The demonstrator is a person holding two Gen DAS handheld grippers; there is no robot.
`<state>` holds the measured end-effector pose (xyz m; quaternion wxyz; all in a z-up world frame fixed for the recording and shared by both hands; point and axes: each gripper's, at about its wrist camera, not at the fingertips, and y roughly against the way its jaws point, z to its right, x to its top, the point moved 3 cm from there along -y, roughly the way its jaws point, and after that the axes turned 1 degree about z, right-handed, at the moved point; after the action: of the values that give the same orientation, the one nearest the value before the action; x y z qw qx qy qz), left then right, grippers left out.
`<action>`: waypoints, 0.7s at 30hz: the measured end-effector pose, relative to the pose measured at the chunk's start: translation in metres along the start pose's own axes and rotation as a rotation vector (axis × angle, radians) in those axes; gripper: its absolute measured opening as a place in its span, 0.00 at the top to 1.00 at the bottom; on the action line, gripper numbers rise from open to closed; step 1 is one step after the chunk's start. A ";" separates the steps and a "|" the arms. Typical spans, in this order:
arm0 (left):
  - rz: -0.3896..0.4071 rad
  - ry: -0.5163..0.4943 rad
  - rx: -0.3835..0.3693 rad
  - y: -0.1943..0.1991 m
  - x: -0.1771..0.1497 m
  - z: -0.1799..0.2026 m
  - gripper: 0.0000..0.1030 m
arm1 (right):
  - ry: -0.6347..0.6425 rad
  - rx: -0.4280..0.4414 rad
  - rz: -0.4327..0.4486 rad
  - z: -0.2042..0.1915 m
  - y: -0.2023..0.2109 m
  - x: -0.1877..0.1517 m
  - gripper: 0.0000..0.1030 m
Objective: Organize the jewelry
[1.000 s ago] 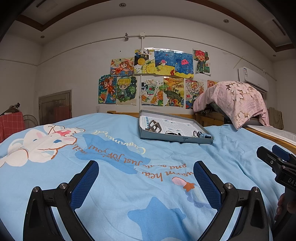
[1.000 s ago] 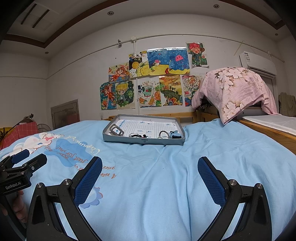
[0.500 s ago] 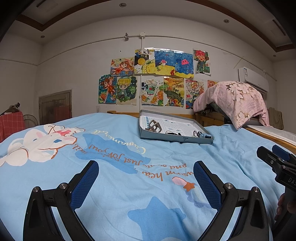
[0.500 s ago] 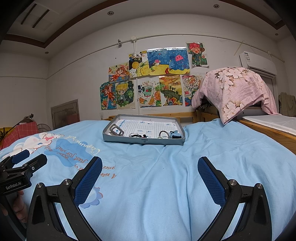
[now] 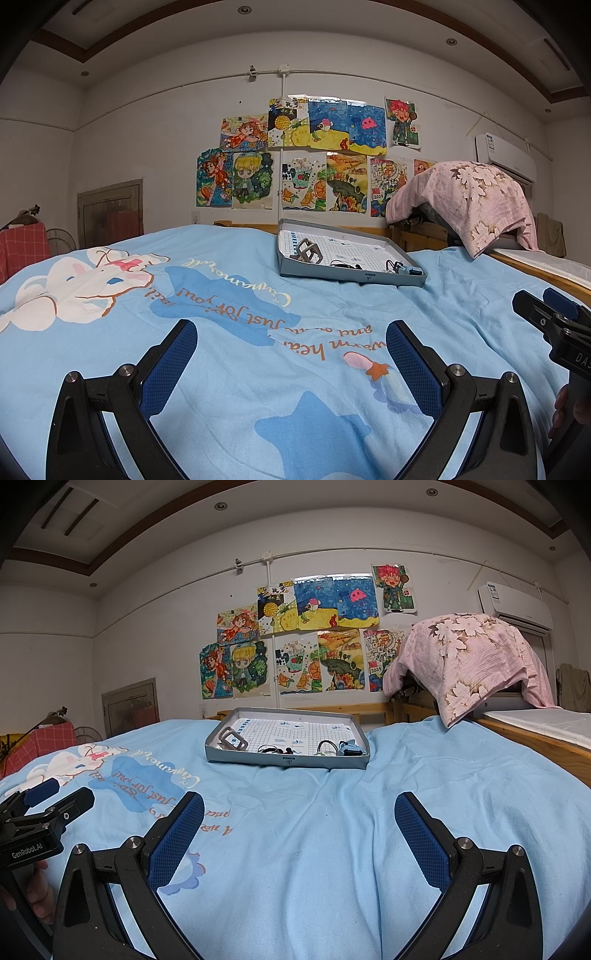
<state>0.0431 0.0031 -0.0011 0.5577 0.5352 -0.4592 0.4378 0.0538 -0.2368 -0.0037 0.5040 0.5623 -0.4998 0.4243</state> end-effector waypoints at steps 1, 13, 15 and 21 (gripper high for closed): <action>0.000 0.000 0.000 0.000 0.000 0.000 0.00 | 0.000 0.000 0.000 0.000 0.000 0.000 0.02; 0.001 -0.003 0.011 0.004 0.000 0.000 0.00 | 0.000 0.000 0.000 0.000 0.000 0.000 0.02; 0.001 -0.004 0.011 0.004 0.000 0.000 0.00 | 0.000 0.000 0.000 0.000 0.000 0.000 0.02; 0.002 -0.004 0.010 0.004 0.000 0.000 0.00 | 0.000 0.000 0.000 0.000 0.000 0.000 0.02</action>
<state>0.0394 0.0036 0.0001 0.5536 0.5383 -0.4588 0.4396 0.0540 -0.2368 -0.0035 0.5041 0.5624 -0.4996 0.4242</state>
